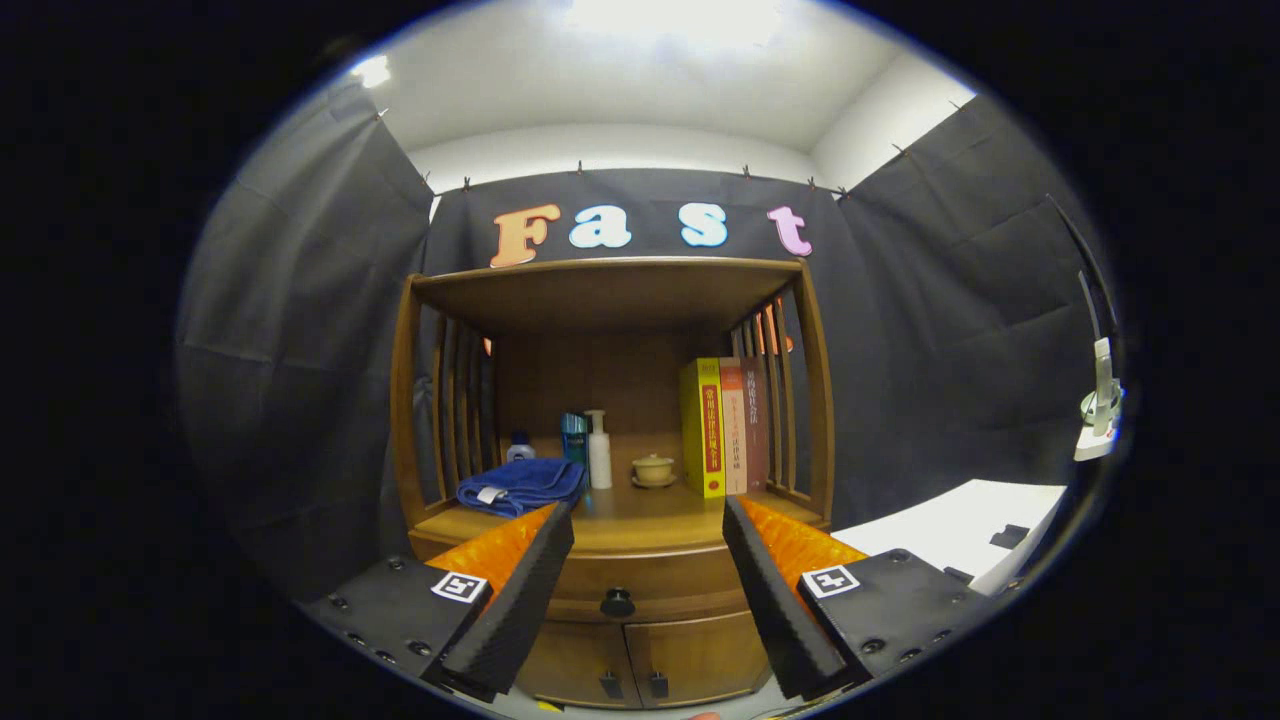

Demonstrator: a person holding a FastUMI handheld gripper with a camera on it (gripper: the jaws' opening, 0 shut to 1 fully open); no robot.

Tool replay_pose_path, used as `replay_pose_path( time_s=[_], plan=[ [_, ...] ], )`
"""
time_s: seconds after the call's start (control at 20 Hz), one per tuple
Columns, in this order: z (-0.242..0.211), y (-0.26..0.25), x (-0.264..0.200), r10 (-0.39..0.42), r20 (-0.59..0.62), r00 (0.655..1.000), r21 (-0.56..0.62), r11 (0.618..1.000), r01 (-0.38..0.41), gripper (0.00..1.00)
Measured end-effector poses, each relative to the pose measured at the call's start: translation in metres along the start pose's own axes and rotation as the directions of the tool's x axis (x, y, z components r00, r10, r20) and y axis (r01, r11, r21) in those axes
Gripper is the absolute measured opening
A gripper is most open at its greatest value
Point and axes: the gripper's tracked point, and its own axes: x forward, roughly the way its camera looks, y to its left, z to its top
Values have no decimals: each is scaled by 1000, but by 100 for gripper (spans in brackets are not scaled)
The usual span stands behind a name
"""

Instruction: Pull open the drawer, take out the items inside it, and place them on the countertop above the cabinet.

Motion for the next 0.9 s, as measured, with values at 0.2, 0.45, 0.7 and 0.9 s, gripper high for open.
replay_pose_path(
  time_s=[0.2, 0.45, 0.7, 0.9],
  plan=[
    [-71, 14, 49, 44, -77, 996, -14, 999, -45, 99],
    [-158, 19, 94, 40, -148, 988, 54, 998, -32, 99],
    [-218, 18, 114, 29, -212, 977, 0, 1000, -30, 96],
    [-232, 20, 125, 27, -227, 974, -13, 999, -30, 90]
  ],
)
